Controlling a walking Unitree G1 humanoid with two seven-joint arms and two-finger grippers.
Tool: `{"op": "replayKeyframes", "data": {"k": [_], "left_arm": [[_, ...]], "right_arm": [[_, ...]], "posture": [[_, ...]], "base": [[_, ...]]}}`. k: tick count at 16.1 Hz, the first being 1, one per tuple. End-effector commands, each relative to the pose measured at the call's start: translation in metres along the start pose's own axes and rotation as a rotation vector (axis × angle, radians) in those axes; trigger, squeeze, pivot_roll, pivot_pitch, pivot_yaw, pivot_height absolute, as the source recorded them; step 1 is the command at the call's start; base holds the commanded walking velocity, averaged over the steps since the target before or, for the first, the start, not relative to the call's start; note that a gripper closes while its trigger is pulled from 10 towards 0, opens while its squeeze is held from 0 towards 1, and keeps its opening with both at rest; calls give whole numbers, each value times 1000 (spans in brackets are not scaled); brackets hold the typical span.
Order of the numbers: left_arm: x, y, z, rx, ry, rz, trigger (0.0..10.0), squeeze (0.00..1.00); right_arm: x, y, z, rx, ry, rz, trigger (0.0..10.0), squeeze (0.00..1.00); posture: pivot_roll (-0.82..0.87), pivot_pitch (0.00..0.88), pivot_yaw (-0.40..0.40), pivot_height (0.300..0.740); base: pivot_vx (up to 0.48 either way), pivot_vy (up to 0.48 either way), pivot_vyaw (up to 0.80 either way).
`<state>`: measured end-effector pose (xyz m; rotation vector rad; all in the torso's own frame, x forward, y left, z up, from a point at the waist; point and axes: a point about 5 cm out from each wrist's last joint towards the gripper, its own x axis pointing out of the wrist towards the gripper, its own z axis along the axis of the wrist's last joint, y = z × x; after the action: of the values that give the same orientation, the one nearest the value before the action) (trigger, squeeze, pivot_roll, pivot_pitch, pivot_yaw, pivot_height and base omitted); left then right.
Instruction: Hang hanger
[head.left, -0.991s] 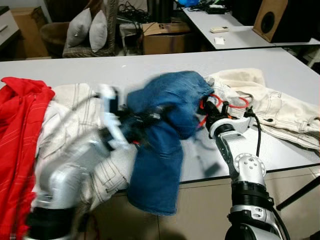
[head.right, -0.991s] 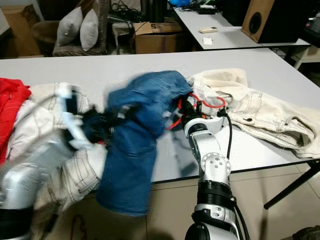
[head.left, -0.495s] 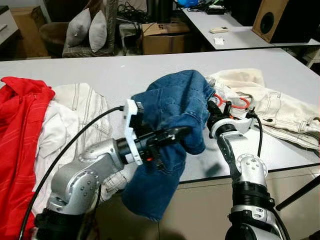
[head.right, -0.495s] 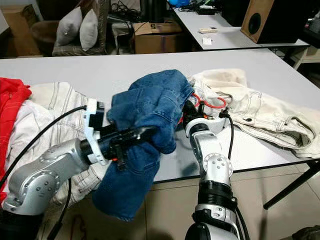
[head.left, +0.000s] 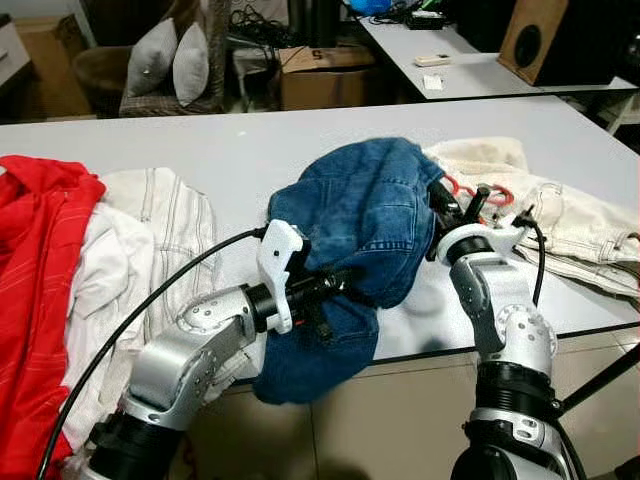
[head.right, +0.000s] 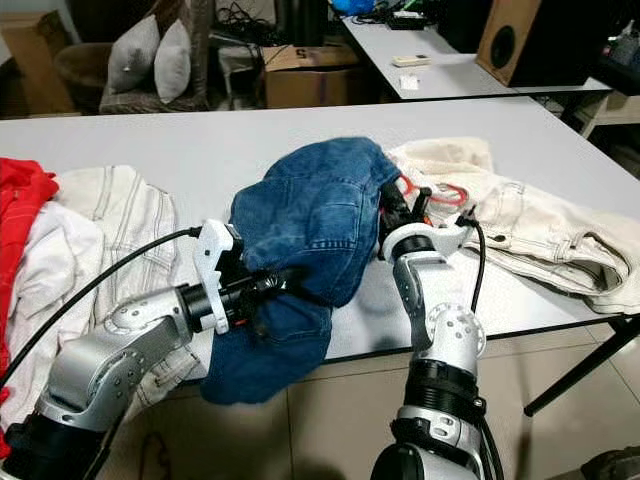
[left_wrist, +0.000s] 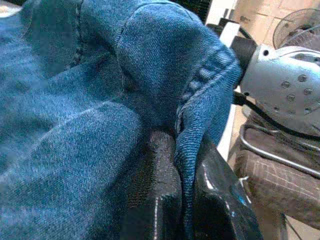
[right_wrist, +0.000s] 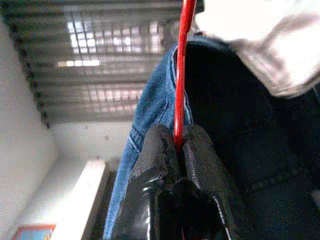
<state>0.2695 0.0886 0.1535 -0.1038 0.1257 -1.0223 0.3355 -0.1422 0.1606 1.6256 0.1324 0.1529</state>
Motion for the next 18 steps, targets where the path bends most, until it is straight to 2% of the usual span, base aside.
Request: {"op": "replayKeyframes", "data": {"k": [1,2,3,10,14,15,16,18], "left_arm": [[-2,3,5,29,-15,19,10000,0],[-4,3,4,29,-11,11,10000,0],[-6,3,2,47,9,-2,10000,1000],[-27,7,9,51,-23,-10,10000,1000],[-42,7,14,70,-11,-26,10000,1000],[-46,5,16,75,-12,-42,10000,569],[-50,4,18,57,-17,-50,10000,0],[-65,13,28,63,-28,-7,10000,0]], "right_arm": [[0,9,-11,-24,50,32,10000,0],[-1,10,-12,-40,60,35,10000,0],[-1,11,-13,-57,68,34,10000,0],[3,17,-10,-116,91,36,10000,0],[7,26,3,-167,66,60,10000,0],[8,28,6,-165,57,66,10000,0],[8,30,9,-161,50,71,10000,0],[9,38,10,-266,79,104,10000,0]], "posture": [[48,0,-13,740],[45,0,-13,740],[44,0,-14,740],[53,0,-27,740],[58,0,-28,740],[59,0,-28,740],[59,0,-27,740],[55,0,-23,740]], "base": [[0,0,0],[0,0,0],[0,0,0],[0,0,0],[0,0,0],[0,0,0],[0,0,0],[0,0,0]]}}
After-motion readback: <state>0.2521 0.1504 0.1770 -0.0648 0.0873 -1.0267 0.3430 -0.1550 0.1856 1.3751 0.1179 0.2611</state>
